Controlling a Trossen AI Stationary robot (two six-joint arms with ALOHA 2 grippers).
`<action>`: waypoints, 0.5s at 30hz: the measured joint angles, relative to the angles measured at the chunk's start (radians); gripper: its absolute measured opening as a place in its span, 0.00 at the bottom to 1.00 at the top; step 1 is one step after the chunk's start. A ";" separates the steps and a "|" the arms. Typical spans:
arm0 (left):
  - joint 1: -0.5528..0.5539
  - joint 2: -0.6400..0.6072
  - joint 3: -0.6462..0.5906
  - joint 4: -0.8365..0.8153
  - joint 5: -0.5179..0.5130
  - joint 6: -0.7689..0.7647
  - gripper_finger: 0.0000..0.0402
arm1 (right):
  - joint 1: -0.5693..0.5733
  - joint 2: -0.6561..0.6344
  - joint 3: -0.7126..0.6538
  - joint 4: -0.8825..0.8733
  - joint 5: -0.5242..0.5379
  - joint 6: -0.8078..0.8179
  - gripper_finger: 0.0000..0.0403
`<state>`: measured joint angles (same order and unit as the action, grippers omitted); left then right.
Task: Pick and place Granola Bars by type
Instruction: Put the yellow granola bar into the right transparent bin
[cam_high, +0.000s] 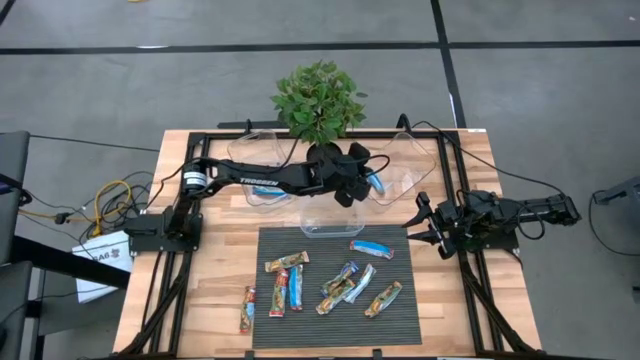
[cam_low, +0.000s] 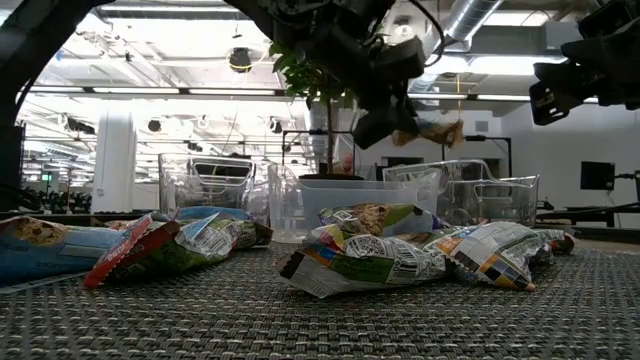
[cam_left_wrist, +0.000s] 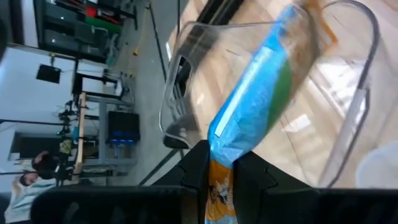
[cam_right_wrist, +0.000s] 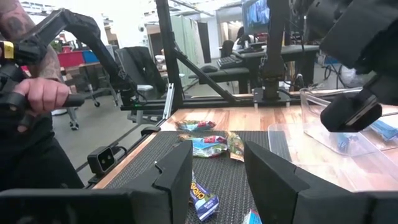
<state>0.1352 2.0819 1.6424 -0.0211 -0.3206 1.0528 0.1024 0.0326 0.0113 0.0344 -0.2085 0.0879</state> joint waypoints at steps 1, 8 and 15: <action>0.000 0.000 0.000 0.007 0.000 -0.007 0.10 | 0.000 0.000 0.000 0.000 0.000 0.000 0.34; 0.000 0.000 0.000 0.019 0.000 -0.087 0.10 | 0.000 0.000 0.000 0.000 0.000 0.000 0.34; 0.000 0.000 0.000 0.017 0.052 -0.154 0.10 | 0.000 0.000 0.000 0.000 0.000 0.000 0.34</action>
<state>0.1352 2.0819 1.6424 -0.0040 -0.2687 0.8986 0.1024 0.0324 0.0115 0.0349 -0.2085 0.0879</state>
